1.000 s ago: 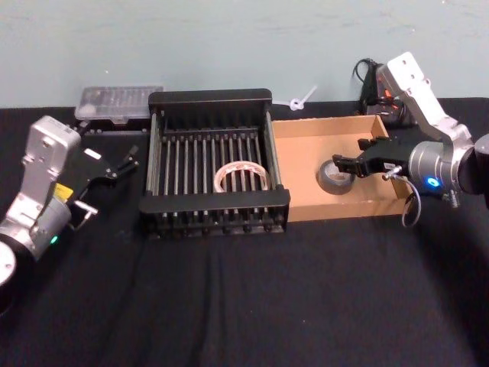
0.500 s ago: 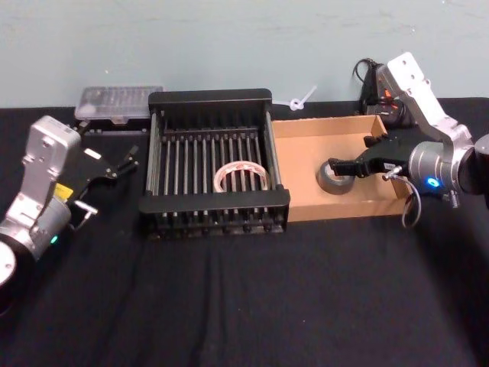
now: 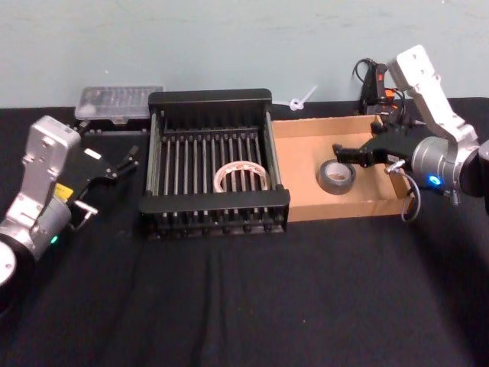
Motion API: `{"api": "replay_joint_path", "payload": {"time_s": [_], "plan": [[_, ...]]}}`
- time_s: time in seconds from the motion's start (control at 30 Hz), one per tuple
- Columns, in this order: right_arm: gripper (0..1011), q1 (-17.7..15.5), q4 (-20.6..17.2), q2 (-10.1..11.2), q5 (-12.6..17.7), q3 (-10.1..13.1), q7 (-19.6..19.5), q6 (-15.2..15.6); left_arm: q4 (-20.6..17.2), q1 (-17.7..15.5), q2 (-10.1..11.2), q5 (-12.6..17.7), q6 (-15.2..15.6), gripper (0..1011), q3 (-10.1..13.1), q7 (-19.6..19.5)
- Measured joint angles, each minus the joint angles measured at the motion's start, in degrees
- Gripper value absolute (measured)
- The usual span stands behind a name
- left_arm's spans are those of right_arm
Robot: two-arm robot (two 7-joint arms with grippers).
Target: Pick up the white tape and place it into the black box , Pick up the silver tape and place it into the brown box.
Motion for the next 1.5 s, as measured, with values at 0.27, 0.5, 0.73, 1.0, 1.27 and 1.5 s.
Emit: {"api": "replay_joint_path", "payload": {"time_s": [0.27, 0.5, 0.73, 1.0, 1.27, 1.5], "plan": [[1000, -6.13, -5.57, -0.56, -3.86, 2.15, -7.13, -8.79, 0.0, 0.0, 0.0, 0.0, 0.0, 1001, 0.0, 0.0], [1000, -14.35, -9.73, -1.07, -8.41, 3.79, -14.21, -19.72, 0.0, 0.0, 0.0, 0.0, 0.0, 1001, 0.0, 0.0], [1000, -19.13, -10.4, -1.57, -9.99, 5.11, -16.59, -24.55, 0.0, 0.0, 0.0, 0.0, 0.0, 1001, 0.0, 0.0], [1002, -21.62, -10.02, -2.64, -10.6, 6.81, -17.43, -26.77, 0.0, 0.0, 0.0, 0.0, 0.0, 1001, 0.0, 0.0], [1002, -21.65, -10.03, -3.02, -10.54, 7.47, -17.14, -26.79, 0.0, 0.0, 0.0, 0.0, 0.0, 1001, 0.0, 0.0], [1000, -21.68, -10.06, -2.96, -10.53, 7.35, -17.17, -26.79, 0.0, 0.0, 0.0, 0.0, 0.0, 1001, 0.0, 0.0]]}}
